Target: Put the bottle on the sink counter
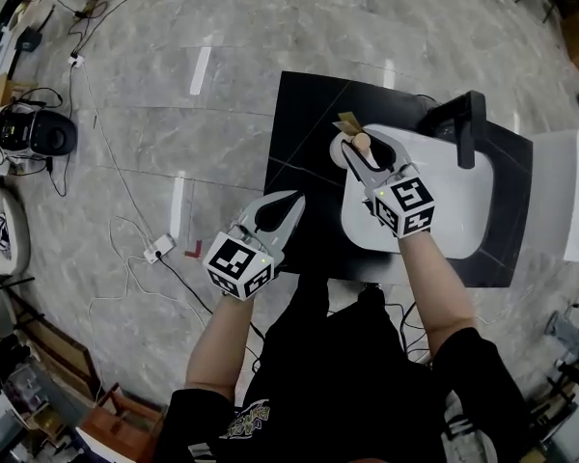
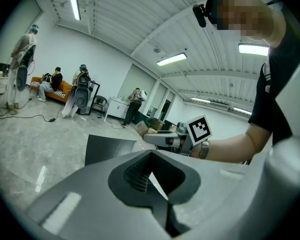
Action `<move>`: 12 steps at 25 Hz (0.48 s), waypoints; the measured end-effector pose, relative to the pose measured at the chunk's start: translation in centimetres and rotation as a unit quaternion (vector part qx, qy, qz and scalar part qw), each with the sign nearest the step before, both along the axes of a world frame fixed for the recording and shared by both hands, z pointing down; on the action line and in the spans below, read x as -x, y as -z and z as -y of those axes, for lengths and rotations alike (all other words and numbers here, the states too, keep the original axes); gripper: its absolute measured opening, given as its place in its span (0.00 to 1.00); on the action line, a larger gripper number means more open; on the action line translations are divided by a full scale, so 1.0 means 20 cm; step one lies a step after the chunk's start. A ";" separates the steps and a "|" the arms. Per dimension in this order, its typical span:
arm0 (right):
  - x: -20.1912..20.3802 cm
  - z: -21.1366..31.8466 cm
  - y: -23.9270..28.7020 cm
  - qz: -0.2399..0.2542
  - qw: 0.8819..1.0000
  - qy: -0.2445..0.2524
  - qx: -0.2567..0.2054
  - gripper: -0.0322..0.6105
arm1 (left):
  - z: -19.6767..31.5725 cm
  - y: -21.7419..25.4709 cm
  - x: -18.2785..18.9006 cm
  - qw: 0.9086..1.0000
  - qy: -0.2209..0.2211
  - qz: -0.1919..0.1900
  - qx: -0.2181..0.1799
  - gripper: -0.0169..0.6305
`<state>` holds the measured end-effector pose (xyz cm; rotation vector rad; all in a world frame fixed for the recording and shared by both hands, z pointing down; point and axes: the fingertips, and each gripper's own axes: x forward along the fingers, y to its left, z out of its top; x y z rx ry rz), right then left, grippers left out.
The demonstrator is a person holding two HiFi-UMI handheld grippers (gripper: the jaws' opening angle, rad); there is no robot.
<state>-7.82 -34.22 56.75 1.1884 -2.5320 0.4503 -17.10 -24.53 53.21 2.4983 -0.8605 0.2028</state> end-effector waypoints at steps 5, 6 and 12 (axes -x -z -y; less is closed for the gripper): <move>0.06 0.10 -0.07 -0.011 1.000 0.006 0.000 0.30 | 0.05 -0.02 0.03 1.000 -0.003 0.002 -0.001 0.03; 0.08 0.12 -0.08 -0.012 1.000 0.006 0.000 0.30 | 0.06 -0.03 0.05 1.000 -0.002 0.001 -0.001 0.03; 0.14 0.22 -0.14 -0.017 1.000 0.008 -0.001 0.30 | 0.12 -0.05 0.10 1.000 0.007 -0.002 -0.001 0.03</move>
